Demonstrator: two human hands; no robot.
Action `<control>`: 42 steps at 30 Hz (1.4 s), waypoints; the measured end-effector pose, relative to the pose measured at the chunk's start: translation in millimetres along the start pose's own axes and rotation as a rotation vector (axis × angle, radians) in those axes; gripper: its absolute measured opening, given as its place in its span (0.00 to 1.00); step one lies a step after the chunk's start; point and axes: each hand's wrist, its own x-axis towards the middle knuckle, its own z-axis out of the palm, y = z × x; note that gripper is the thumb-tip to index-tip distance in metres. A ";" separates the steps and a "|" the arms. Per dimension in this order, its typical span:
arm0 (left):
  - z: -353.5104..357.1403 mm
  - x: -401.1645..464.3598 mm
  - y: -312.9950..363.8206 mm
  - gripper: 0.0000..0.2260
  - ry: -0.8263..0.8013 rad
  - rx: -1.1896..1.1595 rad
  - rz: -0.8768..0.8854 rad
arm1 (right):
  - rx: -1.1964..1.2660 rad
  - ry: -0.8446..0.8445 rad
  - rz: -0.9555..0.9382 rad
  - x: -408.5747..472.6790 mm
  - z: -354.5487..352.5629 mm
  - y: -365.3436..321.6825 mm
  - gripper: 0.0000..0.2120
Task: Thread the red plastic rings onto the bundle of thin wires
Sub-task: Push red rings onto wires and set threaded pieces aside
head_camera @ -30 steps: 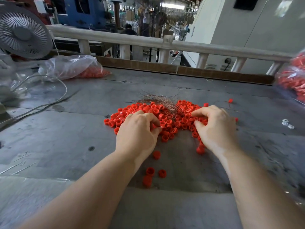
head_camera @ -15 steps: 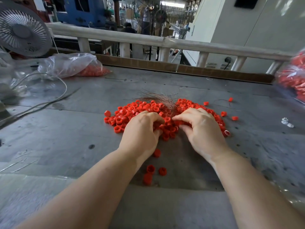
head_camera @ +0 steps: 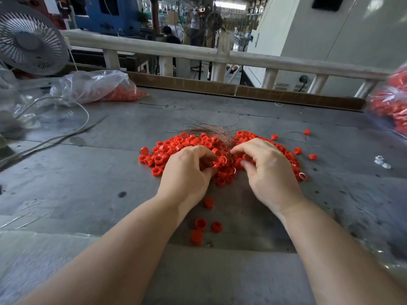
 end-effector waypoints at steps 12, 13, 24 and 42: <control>1.8 1.3 1.8 0.09 -0.028 0.014 0.011 | 0.042 -0.058 -0.062 0.7 0.6 -1.2 0.05; 1.5 1.4 1.9 0.09 -0.022 0.015 0.016 | 0.047 -0.020 -0.067 1.1 0.5 -2.1 0.05; 0.2 -3.0 9.1 0.06 -0.119 0.123 0.083 | 0.049 0.275 -0.124 1.0 -5.4 -9.4 0.03; -2.3 -3.5 11.4 0.06 0.004 -0.087 0.107 | 0.145 0.239 -0.098 1.7 -5.4 -11.4 0.03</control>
